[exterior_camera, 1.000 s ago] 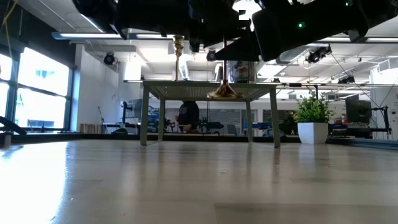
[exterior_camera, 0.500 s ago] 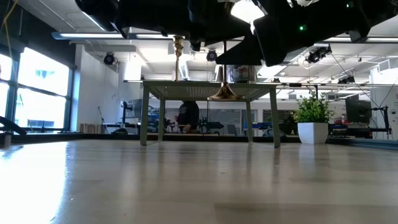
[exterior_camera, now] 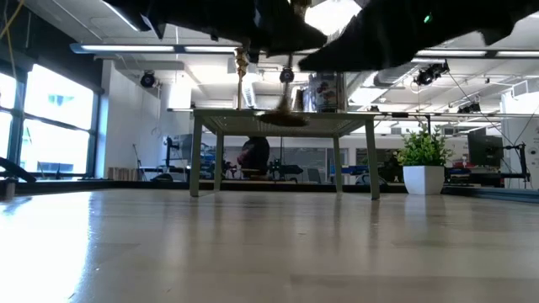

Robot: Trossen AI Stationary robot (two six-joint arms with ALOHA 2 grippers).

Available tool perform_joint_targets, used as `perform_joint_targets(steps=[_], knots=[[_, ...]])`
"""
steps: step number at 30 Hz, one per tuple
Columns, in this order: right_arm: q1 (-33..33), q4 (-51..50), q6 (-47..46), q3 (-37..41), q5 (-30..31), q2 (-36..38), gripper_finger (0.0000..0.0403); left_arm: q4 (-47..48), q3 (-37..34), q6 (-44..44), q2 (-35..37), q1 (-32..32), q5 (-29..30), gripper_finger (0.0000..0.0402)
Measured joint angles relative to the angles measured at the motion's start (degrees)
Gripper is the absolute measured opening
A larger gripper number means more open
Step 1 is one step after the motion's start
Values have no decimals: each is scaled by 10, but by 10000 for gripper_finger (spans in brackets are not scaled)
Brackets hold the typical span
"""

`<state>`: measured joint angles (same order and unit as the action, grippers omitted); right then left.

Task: Pick & Place candle stick holders
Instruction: Put the gold candle holder on the shelf aligned with other gold candle holders

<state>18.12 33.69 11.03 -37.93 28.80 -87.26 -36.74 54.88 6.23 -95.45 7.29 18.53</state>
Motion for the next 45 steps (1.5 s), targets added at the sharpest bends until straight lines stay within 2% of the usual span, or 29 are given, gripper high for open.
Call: perform_joint_targets(steps=[6, 10, 13, 19, 26, 31, 36, 42, 45], knots=[[16, -79, -27, 0, -3, 56, 114, 9, 0, 12, 0, -2, 5, 11], [17, -134, -70, 0, -12, 91, 115, 7, 0, 12, 0, -1, 2, 15], [23, -166, -96, 1, -18, 111, 115, 10, 0, 12, 2, -2, 29, 21], [48, -180, -108, 1, -23, 145, 115, 45, -1, 25, 39, 1, 35, 10], [83, -184, -90, 1, -27, 154, 115, 95, -1, 56, 109, 27, 89, 11], [91, -204, -20, 1, -117, 154, 115, 140, -1, 76, 163, 57, 126, 10], [74, -214, -50, 1, -89, 154, 115, 161, -1, 102, 182, 80, 199, 18], [44, -212, -98, 1, -122, 152, 115, 181, -1, 100, 192, 81, 203, 10], [28, -212, -117, 1, -161, 148, 115, 187, -1, 99, 194, 81, 216, 14]])
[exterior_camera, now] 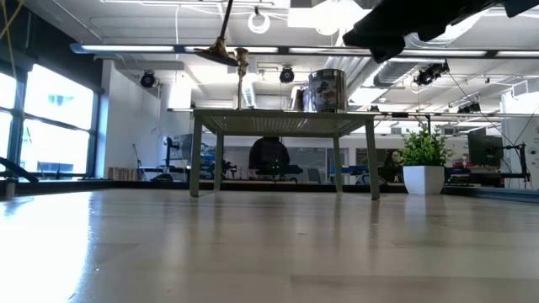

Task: Pick & Place candle stick holders
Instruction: Put the gold candle holder on the shelf aligned with other gold candle holders

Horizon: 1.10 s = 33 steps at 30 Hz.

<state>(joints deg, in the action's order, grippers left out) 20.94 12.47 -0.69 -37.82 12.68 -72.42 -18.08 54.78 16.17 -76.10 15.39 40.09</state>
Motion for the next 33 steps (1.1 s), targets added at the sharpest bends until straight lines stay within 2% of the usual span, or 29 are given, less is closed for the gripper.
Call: perform_joint_targets(steps=[3, 10, 15, 19, 23, 25, 30, 33], knots=[[-7, 11, -9, 0, -15, 0, 115, 5, 0, -3, 9, 0, -3, 19], [-7, 2, -13, 0, 35, 2, 115, 7, -3, -15, 61, -45, -92, 10], [-6, 1, -16, 0, 32, 2, 115, -12, -28, -27, 121, -131, -132, 19], [-6, -4, -21, 0, 30, 2, 115, -27, -63, -86, 163, -236, -249, 10], [-6, -10, -21, 0, 32, 2, 115, -94, -127, -162, 175, -334, -397, 12], [-6, -12, -21, 0, 32, 2, 114, -154, -164, -199, 174, -361, -441, 18], [-6, -14, -10, 0, 46, 2, 114, -278, -237, -229, 147, -388, -470, 11], [-7, -16, -1, 0, 71, 2, 114, -311, -246, -230, 132, -392, -486, 9]])
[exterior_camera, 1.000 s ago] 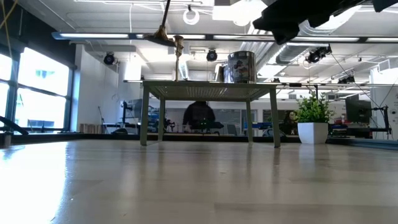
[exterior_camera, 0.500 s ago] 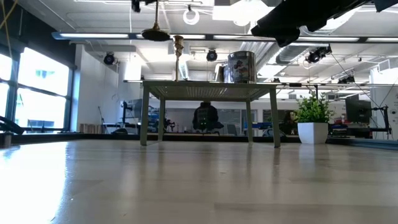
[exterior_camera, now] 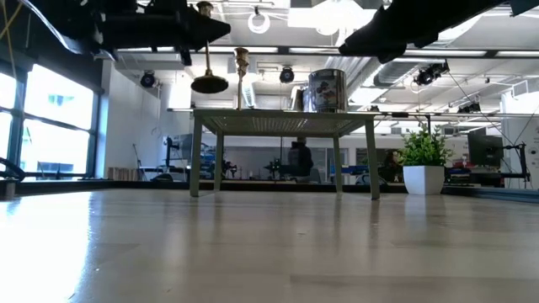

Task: Pick & Place candle stick holders
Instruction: Put the gold candle holder on the shelf aligned with other gold candle holders

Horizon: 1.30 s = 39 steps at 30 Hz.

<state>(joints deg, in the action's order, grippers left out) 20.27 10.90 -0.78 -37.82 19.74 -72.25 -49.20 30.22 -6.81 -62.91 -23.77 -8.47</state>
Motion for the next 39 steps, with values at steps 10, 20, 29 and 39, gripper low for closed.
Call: perform_joint_targets(steps=[10, 20, 29, 39], knots=[[0, 0, 13, 0, 43, 0, 114, -50, 0, 11, -72, 1, -1, 10], [0, 0, 13, 0, 43, 0, 114, -67, 0, 26, -94, 1, 16, 19], [0, -3, 12, 0, 41, 0, 114, -63, 5, 16, -95, -26, 0, 22], [0, -4, 12, 0, 41, 0, 114, -133, 7, 2, -157, -29, -15, 10]])
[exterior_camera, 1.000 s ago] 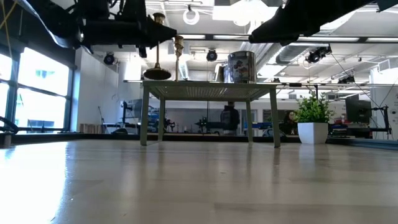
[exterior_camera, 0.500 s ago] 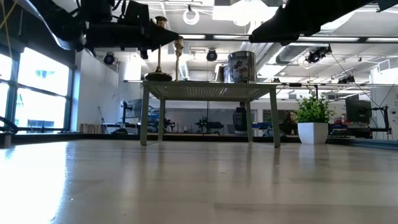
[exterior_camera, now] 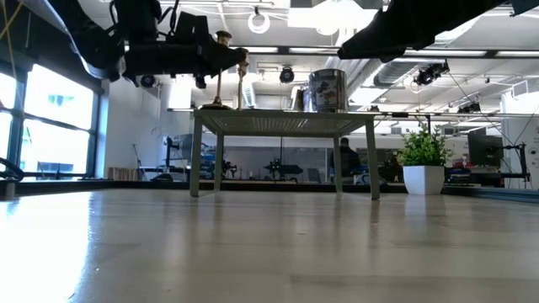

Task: Pick & Place candle stick holders
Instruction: Put the gold candle holder on the shelf aligned with other gold candle holders

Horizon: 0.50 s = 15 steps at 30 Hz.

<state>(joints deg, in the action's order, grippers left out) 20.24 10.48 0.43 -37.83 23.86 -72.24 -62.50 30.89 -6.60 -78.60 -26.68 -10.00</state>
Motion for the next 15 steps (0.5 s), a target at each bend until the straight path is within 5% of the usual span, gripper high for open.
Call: perform_joint_targets(steps=[15], knots=[[0, -14, -4, 1, -1, 0, 114, 32, 57, -8, -41, 0, -41, 7]])
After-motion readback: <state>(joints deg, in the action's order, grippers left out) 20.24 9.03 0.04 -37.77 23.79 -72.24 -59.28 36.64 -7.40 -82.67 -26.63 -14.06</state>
